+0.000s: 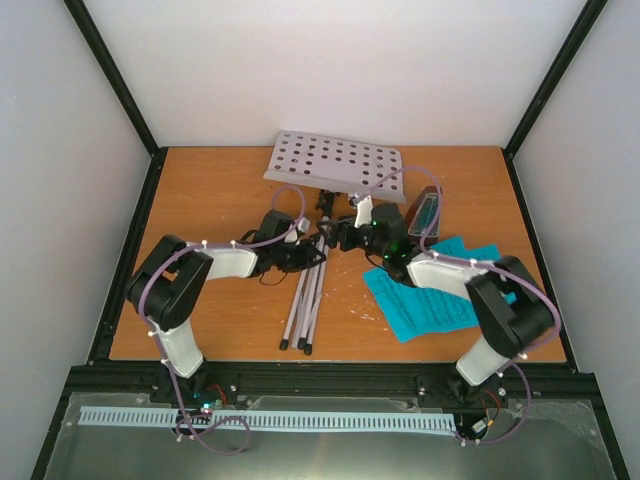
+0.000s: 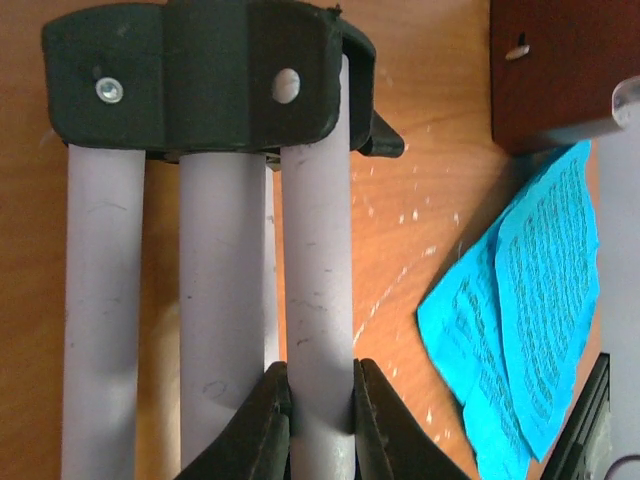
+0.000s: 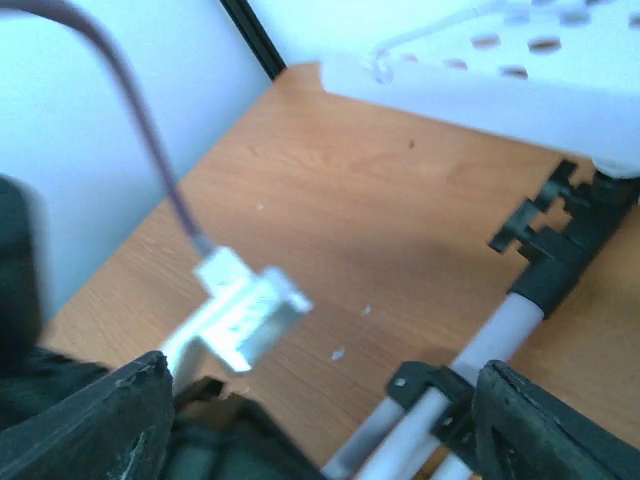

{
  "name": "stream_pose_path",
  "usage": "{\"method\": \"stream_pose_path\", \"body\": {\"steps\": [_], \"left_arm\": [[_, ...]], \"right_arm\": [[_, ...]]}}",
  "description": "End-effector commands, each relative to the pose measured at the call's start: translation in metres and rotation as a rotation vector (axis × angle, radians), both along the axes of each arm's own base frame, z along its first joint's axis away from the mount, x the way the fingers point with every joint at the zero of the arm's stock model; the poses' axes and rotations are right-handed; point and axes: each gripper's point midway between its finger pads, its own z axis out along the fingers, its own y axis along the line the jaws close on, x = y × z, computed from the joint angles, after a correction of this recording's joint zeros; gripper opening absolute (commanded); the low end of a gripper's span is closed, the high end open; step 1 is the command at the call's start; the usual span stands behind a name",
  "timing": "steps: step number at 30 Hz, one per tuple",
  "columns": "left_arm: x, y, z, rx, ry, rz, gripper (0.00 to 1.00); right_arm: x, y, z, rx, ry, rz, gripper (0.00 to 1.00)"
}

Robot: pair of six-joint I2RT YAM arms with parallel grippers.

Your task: Pack up the instrument practice props

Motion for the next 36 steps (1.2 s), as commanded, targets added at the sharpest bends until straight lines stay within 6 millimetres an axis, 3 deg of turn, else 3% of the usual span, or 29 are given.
{"method": "stream_pose_path", "body": {"steps": [1, 5, 10, 14, 16, 22, 26, 31, 34, 36], "left_arm": [[0.076, -0.018, 0.056, -0.021, -0.351, 0.013, 0.0], [0.094, -0.024, 0.055, -0.023, -0.359, 0.013, 0.06], [0.095, -0.025, 0.063, -0.032, -0.372, -0.007, 0.56], [0.087, -0.02, 0.093, -0.045, -0.449, -0.026, 0.9], [0.081, -0.016, 0.117, -0.049, -0.511, -0.045, 0.99], [0.067, 0.011, 0.189, -0.068, -0.673, -0.116, 0.99], [0.071, 0.054, 0.23, -0.024, -0.761, -0.079, 0.99], [0.081, 0.136, 0.264, 0.023, -0.799, 0.086, 0.99], [0.09, 0.205, 0.269, 0.076, -0.778, 0.267, 0.99], [0.092, 0.263, 0.263, 0.102, -0.749, 0.434, 1.0]], "right_arm": [[-0.015, -0.021, 0.032, -0.107, -0.082, 0.002, 0.82], [-0.024, -0.048, 0.066, -0.184, -0.141, -0.046, 0.88], [-0.027, -0.088, 0.104, -0.243, -0.176, -0.135, 0.94], [-0.027, -0.117, 0.125, -0.265, -0.179, -0.2, 0.97], [-0.026, -0.127, 0.136, -0.268, -0.178, -0.224, 0.98], [-0.013, -0.162, 0.169, -0.273, -0.167, -0.313, 1.0], [-0.003, -0.193, 0.187, -0.266, -0.154, -0.393, 1.0], [0.007, -0.259, 0.191, -0.228, -0.109, -0.565, 1.0], [0.003, -0.304, 0.194, -0.198, -0.103, -0.692, 1.0], [0.0, -0.333, 0.189, -0.186, -0.103, -0.786, 1.0]]}}
